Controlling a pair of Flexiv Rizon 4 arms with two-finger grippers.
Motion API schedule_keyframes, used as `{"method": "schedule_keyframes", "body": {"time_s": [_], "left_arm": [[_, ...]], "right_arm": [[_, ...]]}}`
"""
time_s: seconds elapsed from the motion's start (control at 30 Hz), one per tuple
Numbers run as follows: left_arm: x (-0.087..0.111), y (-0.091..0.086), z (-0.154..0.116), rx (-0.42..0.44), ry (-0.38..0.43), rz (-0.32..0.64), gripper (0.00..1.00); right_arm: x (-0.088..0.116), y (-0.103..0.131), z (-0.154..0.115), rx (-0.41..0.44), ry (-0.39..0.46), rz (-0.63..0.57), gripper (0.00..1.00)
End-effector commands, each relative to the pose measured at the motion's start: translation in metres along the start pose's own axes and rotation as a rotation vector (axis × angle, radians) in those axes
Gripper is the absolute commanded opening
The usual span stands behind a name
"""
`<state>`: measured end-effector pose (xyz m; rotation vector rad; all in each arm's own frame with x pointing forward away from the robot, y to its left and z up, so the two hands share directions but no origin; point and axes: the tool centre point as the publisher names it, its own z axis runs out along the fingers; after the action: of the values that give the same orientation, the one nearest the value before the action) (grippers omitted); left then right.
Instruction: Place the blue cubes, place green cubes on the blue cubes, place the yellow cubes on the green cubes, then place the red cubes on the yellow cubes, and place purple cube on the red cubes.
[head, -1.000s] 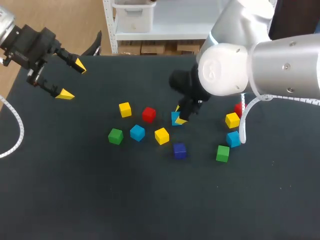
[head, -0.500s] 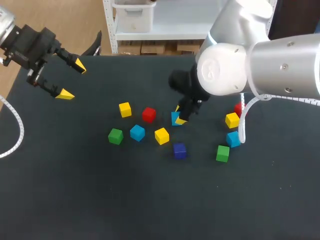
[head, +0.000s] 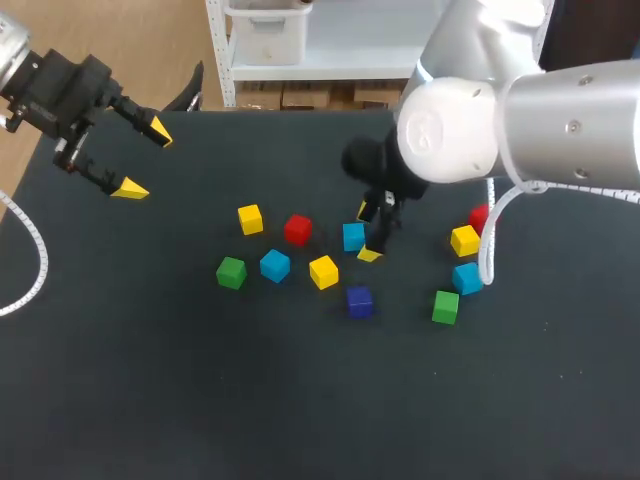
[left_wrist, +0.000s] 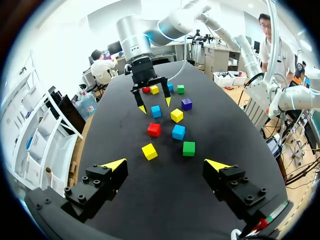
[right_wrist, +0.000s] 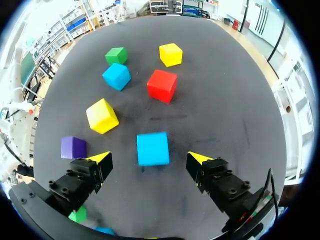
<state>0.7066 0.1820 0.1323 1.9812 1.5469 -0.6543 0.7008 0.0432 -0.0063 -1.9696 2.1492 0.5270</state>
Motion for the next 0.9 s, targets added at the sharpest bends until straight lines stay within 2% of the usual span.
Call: {"method": "schedule_keyframes", "body": {"time_s": [0.03,0.17,0.37,0.47,0.67,0.9], "left_arm": [[0.001,0.000,0.000,-0.002,-0.001,0.003,1.00],[0.001,0.000,0.000,-0.002,-0.001,0.003,1.00],[0.001,0.000,0.000,-0.002,-0.001,0.003,1.00],[0.001,0.000,0.000,-0.002,-0.001,0.003,1.00],[0.001,0.000,0.000,-0.002,-0.001,0.003,1.00],[0.001,0.000,0.000,-0.002,-0.001,0.003,1.00]], "right_arm": [[0.018,0.006,-0.028,-0.043,0.015,-0.011,1.00],[0.039,0.014,-0.049,-0.076,0.041,-0.064,1.00],[0.063,0.028,-0.076,-0.059,-0.002,-0.175,1.00],[0.069,0.037,-0.082,-0.056,-0.026,-0.244,1.00],[0.082,0.054,-0.088,-0.070,-0.036,-0.274,1.00],[0.101,0.088,-0.098,-0.101,-0.034,-0.290,1.00]]}}
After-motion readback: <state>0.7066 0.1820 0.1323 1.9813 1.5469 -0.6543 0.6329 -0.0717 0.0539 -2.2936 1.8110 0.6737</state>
